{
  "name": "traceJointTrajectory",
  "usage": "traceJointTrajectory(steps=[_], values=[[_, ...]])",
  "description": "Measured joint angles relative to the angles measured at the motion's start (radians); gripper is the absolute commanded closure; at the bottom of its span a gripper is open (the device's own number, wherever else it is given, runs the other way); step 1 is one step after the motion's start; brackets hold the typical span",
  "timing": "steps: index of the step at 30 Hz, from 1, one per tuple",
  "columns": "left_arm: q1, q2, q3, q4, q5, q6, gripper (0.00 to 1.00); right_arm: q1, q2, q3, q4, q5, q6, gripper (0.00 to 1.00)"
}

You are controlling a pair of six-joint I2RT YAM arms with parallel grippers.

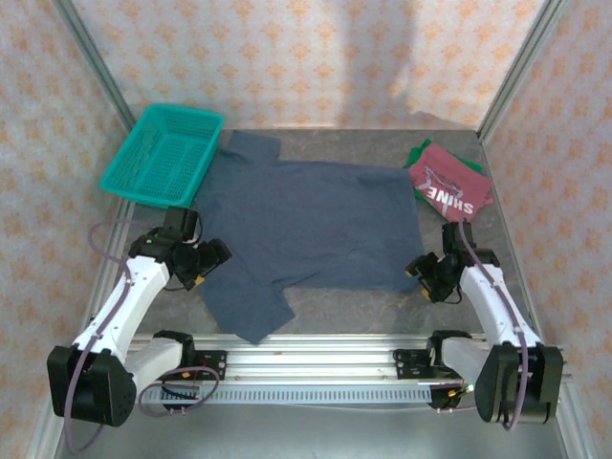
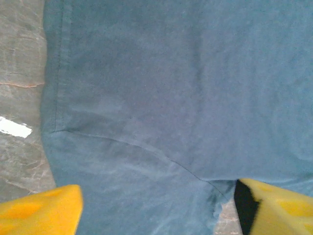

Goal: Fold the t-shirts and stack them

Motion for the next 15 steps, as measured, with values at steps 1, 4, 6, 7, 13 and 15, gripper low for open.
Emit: traceJointTrajectory(steps=[1,4,6,7,13,15], values=[[0.0,0.017,-0.011,0.02,0.0,0.0,0.31,-0.002,0.023,0.001,0.028,0.008,0.001,0.54],[0.0,0.09,-0.048,0.094,-0.006,-0.006,0.35,-0.002,0.107,0.018,0.088,0.027,-0.007,0.65],[0.0,0.131,-0.07,0.123,-0.014,-0.006,0.36,-0.003,0.179,0.039,0.115,0.04,-0.014,0.67],[0.0,0.143,-0.076,0.127,-0.022,-0.006,0.37,-0.003,0.203,0.046,0.126,0.045,-0.016,0.7],[0.0,0.189,-0.101,0.16,-0.073,-0.005,0.43,-0.003,0.286,0.05,0.177,0.071,-0.028,0.79],[0.0,0.23,-0.105,0.182,-0.085,-0.005,0.43,-0.003,0.303,0.05,0.197,0.078,-0.028,0.8]])
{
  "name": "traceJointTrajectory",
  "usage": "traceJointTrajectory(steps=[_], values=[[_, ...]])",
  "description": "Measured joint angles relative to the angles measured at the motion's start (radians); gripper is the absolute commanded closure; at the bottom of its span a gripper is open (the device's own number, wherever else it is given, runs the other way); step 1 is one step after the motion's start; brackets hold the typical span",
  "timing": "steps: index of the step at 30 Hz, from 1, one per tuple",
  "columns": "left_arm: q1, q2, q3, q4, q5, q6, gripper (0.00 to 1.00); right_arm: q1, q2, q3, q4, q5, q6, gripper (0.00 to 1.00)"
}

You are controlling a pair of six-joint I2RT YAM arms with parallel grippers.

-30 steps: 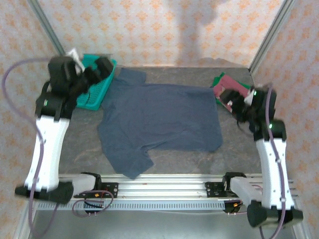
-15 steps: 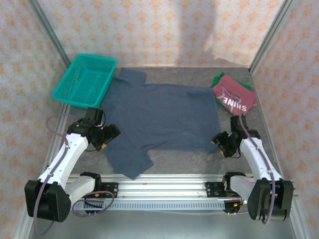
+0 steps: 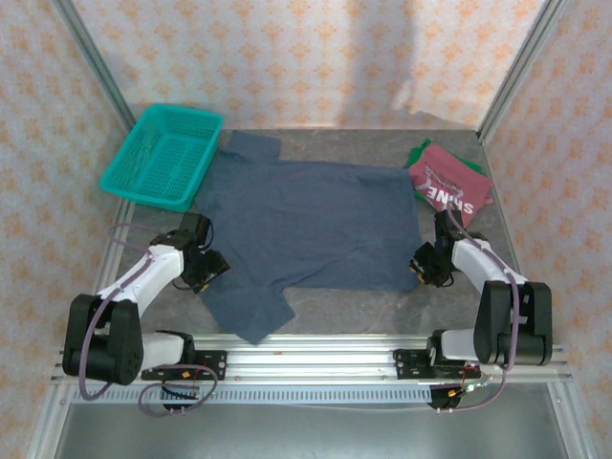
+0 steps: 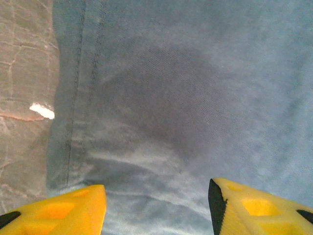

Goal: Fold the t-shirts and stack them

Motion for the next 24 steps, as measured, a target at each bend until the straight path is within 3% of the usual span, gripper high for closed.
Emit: traceJointTrajectory(steps=[4,14,16,17,20,24], values=[[0.0,0.139,0.028,0.032,-0.014,0.001,0.44,0.0,0.065,0.014,0.031,0.012,0.001,0.82],[0.0,0.495,0.414,0.031,-0.05,0.092,0.47,0.0,0.272,0.209,0.083,0.019,0.004,0.77],[0.0,0.533,0.468,0.035,-0.05,0.106,0.39,0.0,0.307,0.248,0.085,0.019,0.001,0.72],[0.0,0.542,0.483,0.035,-0.048,0.115,0.3,0.0,0.319,0.264,0.086,0.019,0.0,0.67],[0.0,0.538,0.497,0.027,-0.043,0.129,0.14,0.0,0.333,0.292,0.085,0.014,-0.008,0.47],[0.0,0.393,0.469,-0.024,-0.014,0.131,0.07,0.0,0.283,0.294,0.052,-0.005,-0.032,0.33]])
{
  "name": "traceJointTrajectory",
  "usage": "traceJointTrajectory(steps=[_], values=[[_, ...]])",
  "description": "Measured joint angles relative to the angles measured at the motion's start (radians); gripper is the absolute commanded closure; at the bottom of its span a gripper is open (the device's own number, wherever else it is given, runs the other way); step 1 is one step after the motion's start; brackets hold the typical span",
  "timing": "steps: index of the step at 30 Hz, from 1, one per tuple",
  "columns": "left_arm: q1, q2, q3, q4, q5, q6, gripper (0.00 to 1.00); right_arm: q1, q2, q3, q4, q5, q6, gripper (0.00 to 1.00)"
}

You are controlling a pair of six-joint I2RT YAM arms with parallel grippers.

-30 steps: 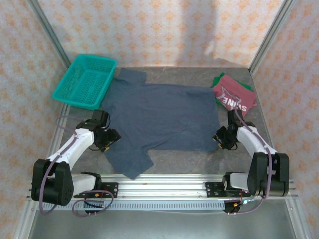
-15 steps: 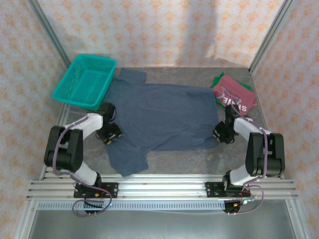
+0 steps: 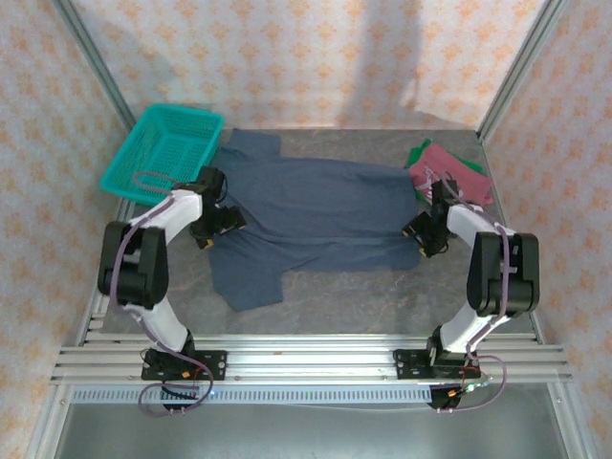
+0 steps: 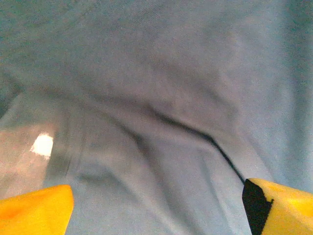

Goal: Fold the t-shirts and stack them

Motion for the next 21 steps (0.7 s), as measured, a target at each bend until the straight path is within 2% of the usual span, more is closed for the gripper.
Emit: traceJointTrajectory(steps=[6,9,14,21], values=[[-0.002,-0.453,-0.132,-0.116,0.024,-0.018,0.07,0.0,-0.235,-0.003,-0.075,-0.059,-0.031,0.29],[-0.002,-0.592,-0.275,-0.171,0.034,-0.045,0.12,0.0,-0.332,-0.024,-0.114,-0.074,-0.051,0.27],[-0.01,-0.631,-0.49,-0.188,0.084,-0.127,0.32,-0.011,-0.393,-0.097,-0.167,-0.083,-0.078,0.27],[-0.028,-0.577,-0.578,-0.076,0.159,-0.199,0.44,-0.047,-0.372,-0.176,-0.176,-0.087,-0.089,0.28]])
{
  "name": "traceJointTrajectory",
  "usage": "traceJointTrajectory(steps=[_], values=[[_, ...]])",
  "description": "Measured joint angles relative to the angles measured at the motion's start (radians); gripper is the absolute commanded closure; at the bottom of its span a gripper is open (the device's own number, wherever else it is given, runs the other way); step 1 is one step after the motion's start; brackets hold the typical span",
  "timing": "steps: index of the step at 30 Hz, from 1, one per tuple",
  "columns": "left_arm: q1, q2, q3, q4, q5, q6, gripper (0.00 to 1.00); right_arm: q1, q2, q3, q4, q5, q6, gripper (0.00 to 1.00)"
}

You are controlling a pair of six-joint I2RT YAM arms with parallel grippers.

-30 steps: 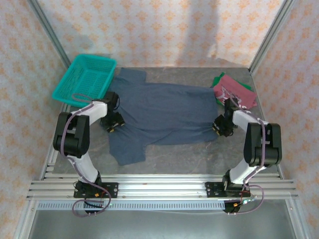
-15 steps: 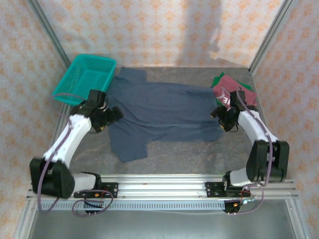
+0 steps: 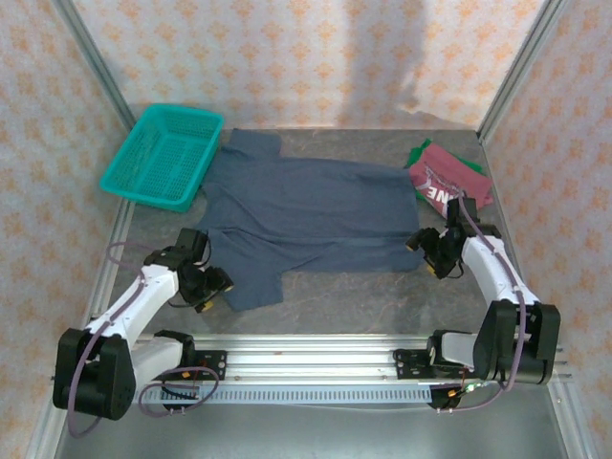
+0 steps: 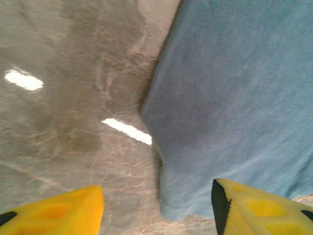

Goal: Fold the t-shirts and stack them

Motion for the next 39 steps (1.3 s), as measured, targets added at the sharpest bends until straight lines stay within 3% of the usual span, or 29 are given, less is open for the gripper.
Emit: traceJointTrajectory(steps=[9,12,16,19,22,30,34,39], values=[[-0.059,0.095,-0.026,0.143,0.071,-0.049,0.54,-0.028,0.078,-0.036,0.046,0.0,-0.014,0.29],[-0.067,0.101,-0.04,0.158,0.072,-0.064,0.66,-0.032,0.091,-0.048,0.063,0.0,-0.014,0.3],[-0.067,0.101,-0.042,0.152,0.064,-0.07,0.89,-0.034,0.095,-0.072,0.093,-0.008,-0.011,0.32],[-0.072,0.095,-0.037,0.162,0.069,-0.071,0.98,-0.034,0.095,-0.098,0.124,-0.019,-0.001,0.35],[-0.072,0.079,-0.013,0.16,0.069,-0.07,1.0,-0.034,0.113,-0.113,0.158,-0.024,0.013,0.45],[-0.072,0.01,0.102,0.103,0.055,-0.039,1.0,-0.05,0.207,-0.071,0.126,0.005,0.05,0.9],[-0.072,-0.001,0.149,0.057,0.031,-0.015,1.0,-0.046,0.253,-0.018,0.159,-0.003,0.052,0.97],[-0.072,-0.004,0.209,0.004,-0.002,0.016,1.0,-0.044,0.241,0.026,0.176,-0.004,0.041,1.0]])
